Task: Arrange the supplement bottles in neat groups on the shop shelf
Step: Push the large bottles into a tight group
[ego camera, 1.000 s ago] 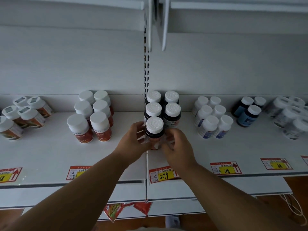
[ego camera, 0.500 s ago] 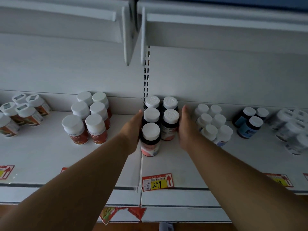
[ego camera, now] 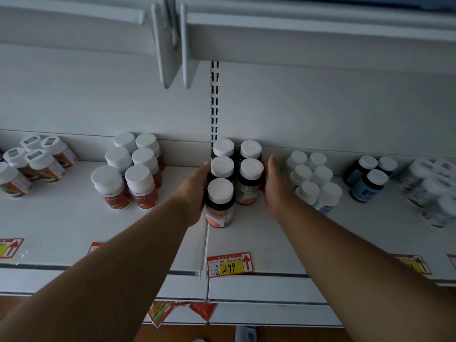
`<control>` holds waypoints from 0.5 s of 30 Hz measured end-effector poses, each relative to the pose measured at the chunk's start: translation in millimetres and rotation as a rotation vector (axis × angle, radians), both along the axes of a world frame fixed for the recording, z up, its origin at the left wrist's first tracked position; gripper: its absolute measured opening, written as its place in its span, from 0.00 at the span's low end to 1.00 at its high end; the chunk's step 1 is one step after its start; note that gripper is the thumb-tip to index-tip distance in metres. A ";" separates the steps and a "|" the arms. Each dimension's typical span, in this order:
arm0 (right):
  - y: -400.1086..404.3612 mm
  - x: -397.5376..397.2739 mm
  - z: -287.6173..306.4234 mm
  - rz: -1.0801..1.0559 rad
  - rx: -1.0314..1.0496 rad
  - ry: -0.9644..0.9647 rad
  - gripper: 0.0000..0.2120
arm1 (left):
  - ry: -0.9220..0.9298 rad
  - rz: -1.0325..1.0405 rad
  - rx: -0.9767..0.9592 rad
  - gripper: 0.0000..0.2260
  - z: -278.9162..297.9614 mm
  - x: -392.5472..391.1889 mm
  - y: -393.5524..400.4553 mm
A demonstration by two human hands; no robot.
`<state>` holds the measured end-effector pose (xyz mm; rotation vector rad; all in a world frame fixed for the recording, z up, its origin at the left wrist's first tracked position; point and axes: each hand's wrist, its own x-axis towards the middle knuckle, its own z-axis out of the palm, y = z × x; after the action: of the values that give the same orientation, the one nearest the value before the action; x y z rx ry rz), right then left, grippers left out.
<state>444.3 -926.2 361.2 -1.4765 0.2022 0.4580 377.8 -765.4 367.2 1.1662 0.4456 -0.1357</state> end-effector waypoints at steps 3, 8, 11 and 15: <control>-4.5 -18.0 8.1 -0.110 -0.124 0.008 0.31 | 0.039 0.098 0.061 0.20 -7.0 -10.4 -1.0; -7.7 -83.8 -0.6 -0.245 -0.413 -0.263 0.12 | -0.060 0.104 0.684 0.21 -19.5 -62.8 -2.9; 4.8 -108.4 -19.2 -0.051 -0.555 -0.398 0.14 | -0.057 -0.048 0.862 0.23 -26.8 -73.4 2.4; 23.0 -113.7 -22.0 0.043 -0.577 -0.470 0.16 | -0.125 -0.077 0.896 0.18 -31.5 -70.0 6.9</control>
<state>330.5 -903.1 339.3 -2.1117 -0.0829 0.0701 307.8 -758.4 335.7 2.0590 0.3519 0.0871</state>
